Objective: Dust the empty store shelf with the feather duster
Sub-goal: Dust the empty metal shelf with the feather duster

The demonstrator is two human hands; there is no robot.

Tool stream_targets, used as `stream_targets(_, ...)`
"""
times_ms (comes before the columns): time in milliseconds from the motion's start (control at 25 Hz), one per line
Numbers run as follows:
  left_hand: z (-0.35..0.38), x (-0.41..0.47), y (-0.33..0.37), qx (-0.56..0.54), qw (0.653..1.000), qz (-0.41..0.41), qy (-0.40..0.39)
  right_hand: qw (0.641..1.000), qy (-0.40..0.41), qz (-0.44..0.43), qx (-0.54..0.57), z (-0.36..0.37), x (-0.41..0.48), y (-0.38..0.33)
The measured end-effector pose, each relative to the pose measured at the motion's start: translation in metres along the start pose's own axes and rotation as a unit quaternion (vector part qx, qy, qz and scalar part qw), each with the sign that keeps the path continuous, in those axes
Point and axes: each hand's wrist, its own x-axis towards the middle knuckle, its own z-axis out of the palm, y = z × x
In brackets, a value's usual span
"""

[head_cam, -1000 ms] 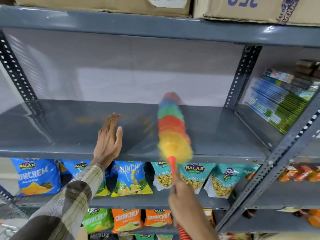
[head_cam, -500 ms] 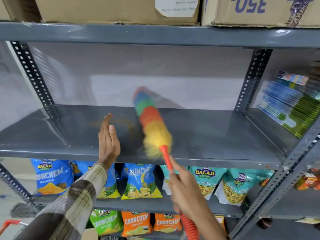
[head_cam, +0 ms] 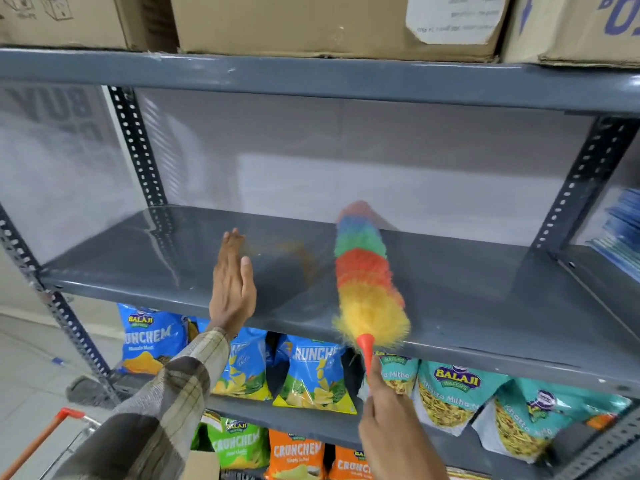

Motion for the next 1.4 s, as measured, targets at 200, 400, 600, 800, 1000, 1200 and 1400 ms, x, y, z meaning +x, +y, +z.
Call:
stream_targets(200,-0.002,-0.003,-0.001,-0.008,0.999,-0.028,0.012,0.995,-0.074,-0.045,-0.039,0.04,0.023,-0.061)
stream_targets(400,-0.004,-0.001,-0.004,-0.03,0.999,-0.02,0.035,0.989,-0.088,-0.11,-0.052,0.065,0.042,-0.087)
stream_targets(600,-0.014,0.0,0.001,-0.107,0.988,-0.044,0.105,0.984,-0.038,-0.173,0.002,0.033,0.069,-0.069)
stream_targets(800,-0.048,0.013,-0.014,-0.107,0.973,0.005,0.203,0.954,-0.007,-0.3,-0.011,0.023,0.093,-0.066)
stream_targets(1000,-0.063,0.005,-0.035,-0.116,0.969,-0.034,0.217,0.924,-0.095,-0.354,-0.115,0.033,0.13,-0.079)
stream_targets(1200,-0.057,0.004,-0.033,-0.121,0.974,-0.061,0.179,0.934,-0.133,-0.3,-0.142,0.021,0.143,-0.069)
stream_targets(1400,-0.041,0.016,-0.023,-0.096,0.987,-0.035,0.121,0.951,-0.106,-0.259,-0.134,0.01,0.155,-0.053)
